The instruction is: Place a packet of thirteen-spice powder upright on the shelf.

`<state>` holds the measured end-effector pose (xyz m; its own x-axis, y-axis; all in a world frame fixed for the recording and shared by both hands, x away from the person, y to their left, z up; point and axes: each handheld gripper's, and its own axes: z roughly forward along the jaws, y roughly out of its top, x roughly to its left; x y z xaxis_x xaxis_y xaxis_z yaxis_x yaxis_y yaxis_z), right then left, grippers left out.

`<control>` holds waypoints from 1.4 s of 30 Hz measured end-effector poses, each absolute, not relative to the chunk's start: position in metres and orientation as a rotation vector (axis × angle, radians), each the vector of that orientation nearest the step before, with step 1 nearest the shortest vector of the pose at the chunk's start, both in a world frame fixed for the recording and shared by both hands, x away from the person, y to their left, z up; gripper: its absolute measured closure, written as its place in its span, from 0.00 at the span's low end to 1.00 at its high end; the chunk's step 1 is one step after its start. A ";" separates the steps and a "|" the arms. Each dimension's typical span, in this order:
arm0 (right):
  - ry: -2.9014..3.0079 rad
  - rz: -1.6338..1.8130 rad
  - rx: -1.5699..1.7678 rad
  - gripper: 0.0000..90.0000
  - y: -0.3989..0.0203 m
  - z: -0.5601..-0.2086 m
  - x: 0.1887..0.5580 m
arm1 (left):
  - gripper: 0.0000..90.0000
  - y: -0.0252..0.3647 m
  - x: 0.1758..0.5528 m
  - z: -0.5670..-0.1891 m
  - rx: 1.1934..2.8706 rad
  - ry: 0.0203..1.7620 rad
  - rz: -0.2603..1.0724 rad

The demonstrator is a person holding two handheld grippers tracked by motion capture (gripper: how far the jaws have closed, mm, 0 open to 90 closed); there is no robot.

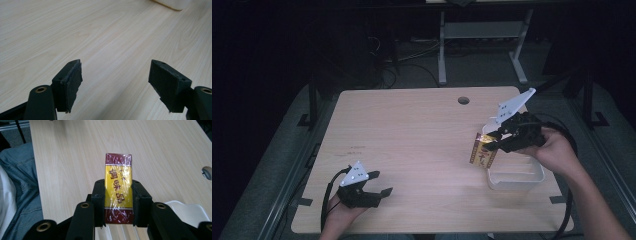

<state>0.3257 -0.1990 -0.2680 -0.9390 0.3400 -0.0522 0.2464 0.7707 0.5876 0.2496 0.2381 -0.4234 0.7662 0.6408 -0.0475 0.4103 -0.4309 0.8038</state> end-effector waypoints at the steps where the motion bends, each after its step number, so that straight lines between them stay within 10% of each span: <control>1: 2.803 0.901 0.470 0.75 -0.201 -0.267 0.326 | 0.29 0.238 0.250 -0.423 2.084 0.785 0.334; 42: 2.769 0.747 0.422 0.75 -0.261 -0.277 0.338 | 0.29 0.237 0.252 -0.427 2.089 0.791 0.321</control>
